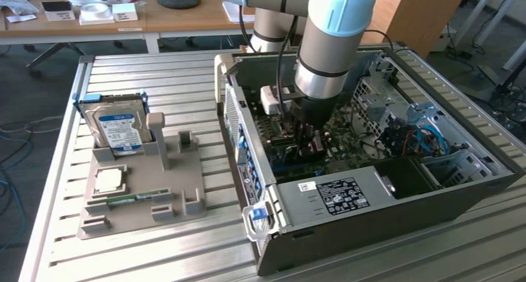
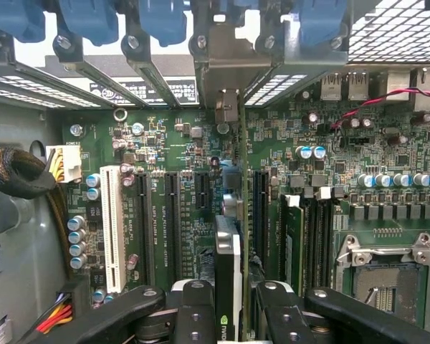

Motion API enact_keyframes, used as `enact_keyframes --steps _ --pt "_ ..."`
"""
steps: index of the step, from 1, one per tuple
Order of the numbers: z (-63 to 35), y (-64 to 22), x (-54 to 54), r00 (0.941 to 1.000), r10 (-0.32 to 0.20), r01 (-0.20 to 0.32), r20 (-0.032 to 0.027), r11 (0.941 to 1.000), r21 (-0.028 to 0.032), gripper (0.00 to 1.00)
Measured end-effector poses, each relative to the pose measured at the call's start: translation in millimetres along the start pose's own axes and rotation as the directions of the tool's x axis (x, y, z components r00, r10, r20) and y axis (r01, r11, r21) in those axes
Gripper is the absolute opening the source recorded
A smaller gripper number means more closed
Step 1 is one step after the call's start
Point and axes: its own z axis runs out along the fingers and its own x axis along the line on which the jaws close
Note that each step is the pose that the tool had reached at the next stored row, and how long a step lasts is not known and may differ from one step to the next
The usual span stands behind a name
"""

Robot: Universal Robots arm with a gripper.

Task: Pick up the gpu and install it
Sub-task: 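Insert the gpu into the slot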

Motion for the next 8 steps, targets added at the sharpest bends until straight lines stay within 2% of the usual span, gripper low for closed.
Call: enact_keyframes --steps 2,3,5,6,7,8 --pt "0.0 -0.1 0.1 1.0000 0.000 0.000 -0.0010 1.0000 0.0021 0.27" --pt "0.0 0.2 0.0 1.0000 0.000 0.000 0.0005 1.0000 -0.0012 0.27" --pt "0.0 0.0 0.1 1.0000 0.000 0.000 -0.0006 1.0000 0.0013 0.27" --pt "0.1 0.3 -0.1 1.0000 0.000 0.000 0.0010 1.0000 -0.0017 0.27" --pt "0.8 0.7 -0.4 1.0000 0.001 -0.001 0.0038 1.0000 -0.0022 0.27" --pt "1.0 0.7 -0.4 1.0000 0.001 -0.001 0.0037 1.0000 -0.0014 0.32"
